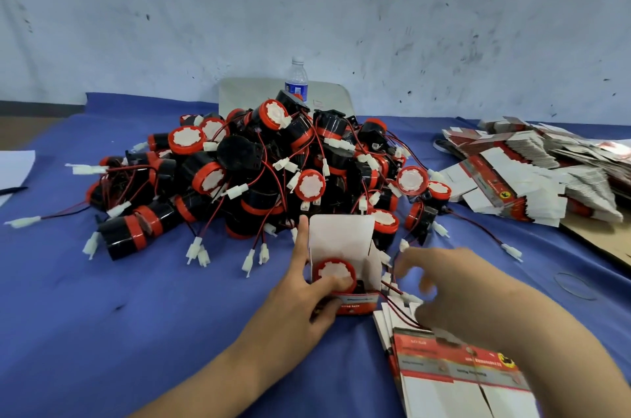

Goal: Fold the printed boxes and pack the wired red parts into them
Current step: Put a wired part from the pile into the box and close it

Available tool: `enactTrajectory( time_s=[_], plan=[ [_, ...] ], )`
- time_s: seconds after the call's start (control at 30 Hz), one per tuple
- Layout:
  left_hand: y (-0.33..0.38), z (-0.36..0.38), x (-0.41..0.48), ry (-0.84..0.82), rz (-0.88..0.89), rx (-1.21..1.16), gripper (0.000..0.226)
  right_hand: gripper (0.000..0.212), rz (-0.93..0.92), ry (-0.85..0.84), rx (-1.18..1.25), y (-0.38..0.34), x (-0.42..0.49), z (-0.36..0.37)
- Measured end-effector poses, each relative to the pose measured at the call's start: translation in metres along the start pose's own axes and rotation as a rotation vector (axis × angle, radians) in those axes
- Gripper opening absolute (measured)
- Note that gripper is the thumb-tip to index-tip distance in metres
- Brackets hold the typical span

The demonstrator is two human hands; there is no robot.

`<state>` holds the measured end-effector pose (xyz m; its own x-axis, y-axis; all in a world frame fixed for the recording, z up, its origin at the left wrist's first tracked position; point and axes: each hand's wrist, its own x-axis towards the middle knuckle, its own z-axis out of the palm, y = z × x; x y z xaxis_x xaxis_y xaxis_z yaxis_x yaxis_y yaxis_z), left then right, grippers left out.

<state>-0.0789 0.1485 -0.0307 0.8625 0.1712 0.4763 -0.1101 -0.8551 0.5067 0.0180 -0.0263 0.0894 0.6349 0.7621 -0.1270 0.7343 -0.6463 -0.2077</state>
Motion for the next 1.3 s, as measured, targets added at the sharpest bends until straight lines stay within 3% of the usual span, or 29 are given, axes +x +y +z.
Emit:
enactTrajectory(
  time_s=[0.07,0.17,0.27,0.4,0.53,0.63,0.73,0.83,0.93,1.03,1.13,1.3],
  plan=[
    [-0.001,0.003,0.0,-0.035,-0.052,-0.02,0.017,0.029,-0.035,-0.046,0.204,-0.003,-0.001,-0.001],
    [-0.003,0.005,0.001,-0.028,-0.06,-0.074,0.016,0.034,-0.097,-0.048,0.415,-0.011,0.003,0.001],
    [-0.007,0.005,0.0,0.026,-0.036,-0.077,0.013,0.021,-0.138,0.078,0.552,-0.015,0.012,0.009],
    [-0.012,0.005,0.0,0.082,0.005,-0.032,0.017,0.023,-0.038,0.372,0.819,-0.019,0.028,0.024],
    [-0.014,0.005,0.0,0.093,-0.018,-0.041,0.018,0.019,0.006,0.614,0.909,-0.023,0.034,0.034],
    [-0.014,0.004,-0.001,0.094,-0.034,-0.038,0.019,0.014,-0.052,0.691,0.974,-0.026,0.035,0.038],
    [-0.014,0.004,-0.002,0.081,-0.061,-0.041,0.02,0.023,-0.121,0.742,1.05,-0.026,0.037,0.042],
    [-0.014,0.004,-0.001,0.07,-0.078,-0.047,0.018,0.021,-0.137,0.724,1.13,-0.029,0.037,0.047],
    [-0.013,0.003,-0.002,0.071,-0.07,-0.051,0.015,0.02,-0.105,0.674,0.915,-0.027,0.04,0.051],
    [-0.012,0.002,-0.003,0.068,-0.06,-0.042,0.017,0.012,-0.148,0.647,0.389,-0.023,0.044,0.053],
    [-0.011,0.0,-0.004,0.052,-0.073,-0.031,0.021,0.024,-0.245,0.761,-0.071,-0.022,0.047,0.056],
    [-0.008,-0.001,-0.004,0.039,-0.093,-0.031,0.023,0.039,-0.267,0.636,-0.335,-0.018,0.049,0.059]
  ],
)
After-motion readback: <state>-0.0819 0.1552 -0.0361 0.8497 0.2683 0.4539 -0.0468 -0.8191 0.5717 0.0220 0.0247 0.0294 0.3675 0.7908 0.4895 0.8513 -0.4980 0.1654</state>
